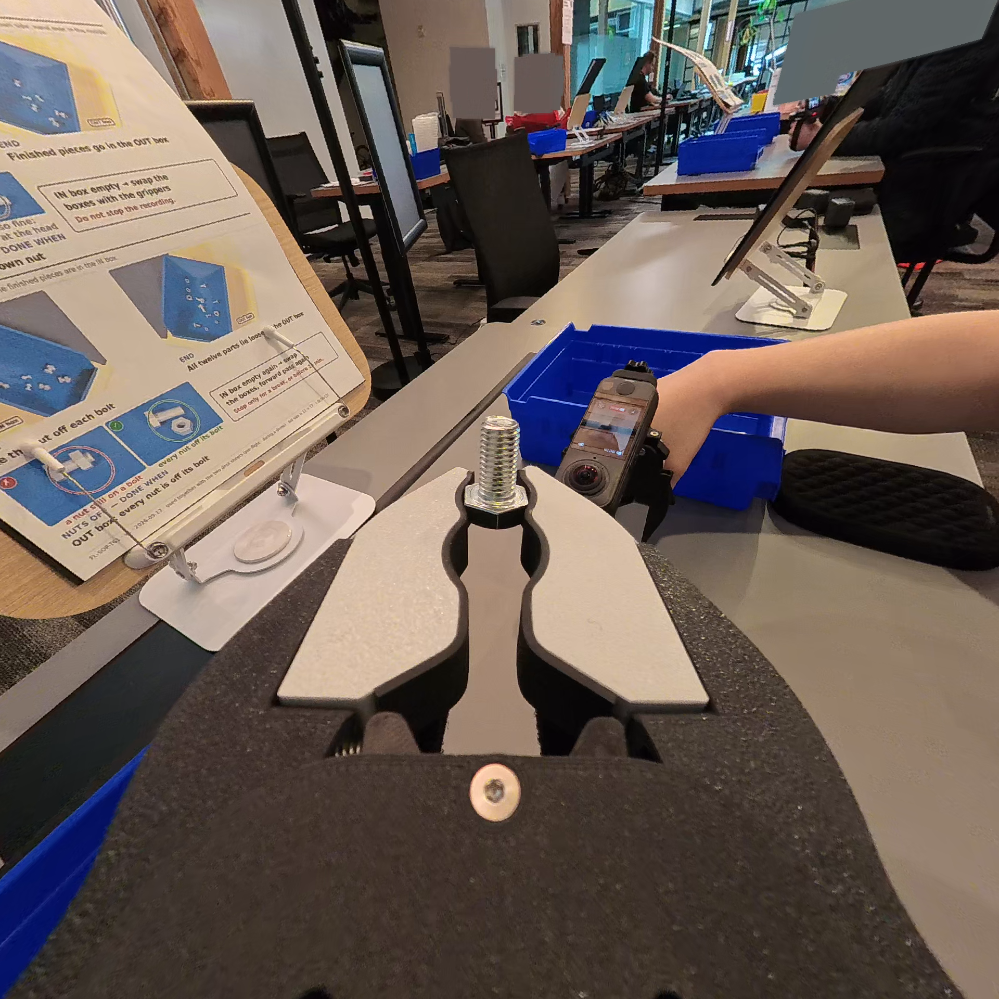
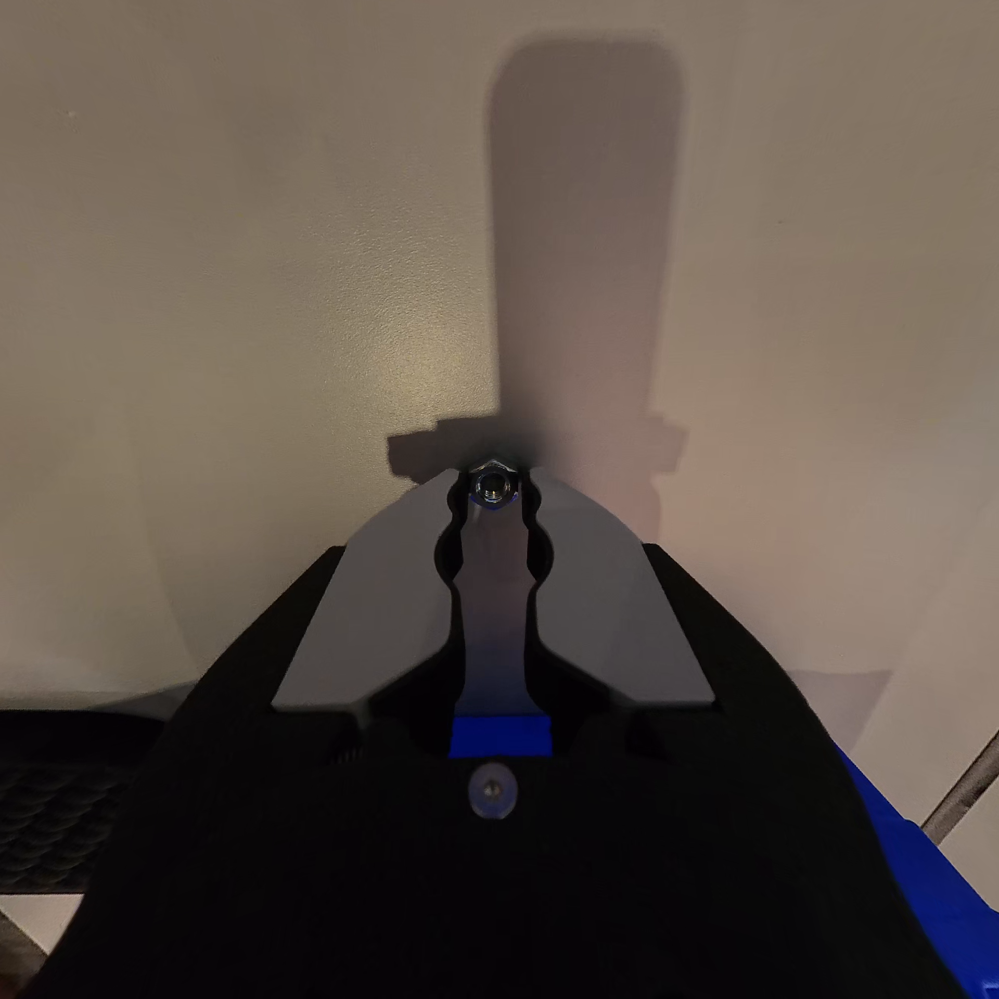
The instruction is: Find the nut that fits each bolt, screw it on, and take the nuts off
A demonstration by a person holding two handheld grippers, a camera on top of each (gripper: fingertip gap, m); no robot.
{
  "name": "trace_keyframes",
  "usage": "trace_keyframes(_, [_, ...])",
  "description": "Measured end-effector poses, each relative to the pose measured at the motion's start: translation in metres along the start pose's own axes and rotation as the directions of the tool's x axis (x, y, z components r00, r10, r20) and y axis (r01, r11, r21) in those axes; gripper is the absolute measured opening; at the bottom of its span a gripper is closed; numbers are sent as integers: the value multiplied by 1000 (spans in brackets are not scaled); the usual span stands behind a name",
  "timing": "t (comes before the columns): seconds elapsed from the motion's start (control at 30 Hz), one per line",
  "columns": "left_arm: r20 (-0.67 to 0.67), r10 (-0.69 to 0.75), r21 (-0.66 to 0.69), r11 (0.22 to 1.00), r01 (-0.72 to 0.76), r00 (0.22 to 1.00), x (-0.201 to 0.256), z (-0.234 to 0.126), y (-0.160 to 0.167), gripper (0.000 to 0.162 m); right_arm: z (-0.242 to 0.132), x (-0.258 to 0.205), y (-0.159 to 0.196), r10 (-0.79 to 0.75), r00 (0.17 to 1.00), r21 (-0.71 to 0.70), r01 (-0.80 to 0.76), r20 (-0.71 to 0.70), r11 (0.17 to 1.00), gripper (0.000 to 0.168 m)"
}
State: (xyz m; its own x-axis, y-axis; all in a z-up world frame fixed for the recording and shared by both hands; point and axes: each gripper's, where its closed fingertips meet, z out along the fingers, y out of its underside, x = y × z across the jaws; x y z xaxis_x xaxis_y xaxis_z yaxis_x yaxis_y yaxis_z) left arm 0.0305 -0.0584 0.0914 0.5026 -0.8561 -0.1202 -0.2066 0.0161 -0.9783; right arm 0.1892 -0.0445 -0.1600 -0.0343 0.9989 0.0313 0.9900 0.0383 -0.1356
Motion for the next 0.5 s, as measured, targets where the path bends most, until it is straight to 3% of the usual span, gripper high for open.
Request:
trace_keyframes(0.4, [-7,1,-14,1000,-1,1000,2,4,3,15,-1,-2,0,-8,1000,4,8,4,1000,19])
trace_keyframes(0.5, [-5,-4,-18,1000,4,1000,1,5,5,15,-25,-1,-14,0,999,104,4,-35,995,19])
